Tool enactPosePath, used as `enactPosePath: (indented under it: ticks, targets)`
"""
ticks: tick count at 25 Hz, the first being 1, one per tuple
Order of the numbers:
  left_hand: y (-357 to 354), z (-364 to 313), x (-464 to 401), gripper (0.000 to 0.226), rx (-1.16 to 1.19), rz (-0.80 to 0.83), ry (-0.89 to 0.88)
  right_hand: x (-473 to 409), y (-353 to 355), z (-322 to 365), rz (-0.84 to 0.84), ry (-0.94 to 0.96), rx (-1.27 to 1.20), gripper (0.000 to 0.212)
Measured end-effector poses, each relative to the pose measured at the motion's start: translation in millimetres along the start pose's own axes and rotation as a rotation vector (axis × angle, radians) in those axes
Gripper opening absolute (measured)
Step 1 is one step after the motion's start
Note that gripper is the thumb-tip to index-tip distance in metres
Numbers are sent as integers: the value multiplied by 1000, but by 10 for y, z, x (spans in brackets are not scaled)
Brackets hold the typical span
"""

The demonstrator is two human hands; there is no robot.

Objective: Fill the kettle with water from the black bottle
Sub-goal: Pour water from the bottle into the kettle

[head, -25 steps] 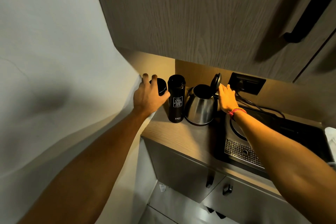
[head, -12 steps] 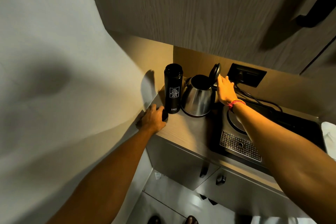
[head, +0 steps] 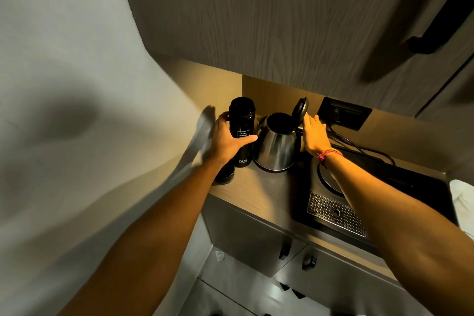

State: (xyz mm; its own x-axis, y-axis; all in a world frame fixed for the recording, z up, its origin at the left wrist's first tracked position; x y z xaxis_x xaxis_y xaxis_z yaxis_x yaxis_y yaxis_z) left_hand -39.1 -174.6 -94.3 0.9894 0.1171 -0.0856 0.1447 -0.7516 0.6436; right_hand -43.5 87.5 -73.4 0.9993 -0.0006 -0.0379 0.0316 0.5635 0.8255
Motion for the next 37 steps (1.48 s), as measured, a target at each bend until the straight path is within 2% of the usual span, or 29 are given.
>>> enactPosePath:
  ticks: [3, 7, 17, 27, 37]
  targets:
    - [-123, -119, -64, 92, 165, -17, 85, -9, -4, -23, 4, 5, 17, 56]
    - [-223, -153, -92, 79, 200, -63, 178, -30, -24, -64, -4, 15, 29, 54]
    - [-173, -213, -156, 76, 207, -143, 140, -75, -27, -89, 7, 11, 30, 53]
    - [167, -501, -228, 72, -12, -102, -93, -11, 14, -33, 16, 10, 36, 55]
    - [149, -574, -81, 61, -272, -4, -151, 18, 43, -10, 32, 3, 101, 63]
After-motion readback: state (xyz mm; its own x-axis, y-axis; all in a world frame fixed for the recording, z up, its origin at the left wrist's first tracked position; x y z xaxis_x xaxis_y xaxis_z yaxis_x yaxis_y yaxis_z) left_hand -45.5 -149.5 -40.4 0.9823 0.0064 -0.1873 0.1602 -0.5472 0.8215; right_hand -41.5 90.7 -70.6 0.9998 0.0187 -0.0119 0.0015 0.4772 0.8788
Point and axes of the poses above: each hand's wrist, its own x-axis away from the middle knuckle, its own y-axis out of the back of the hand, z = x × y, the point moved 2 cm from there along -x, towards the middle knuckle, and after that the axes turned 13 degrees about -x, right-handed, at the moved point
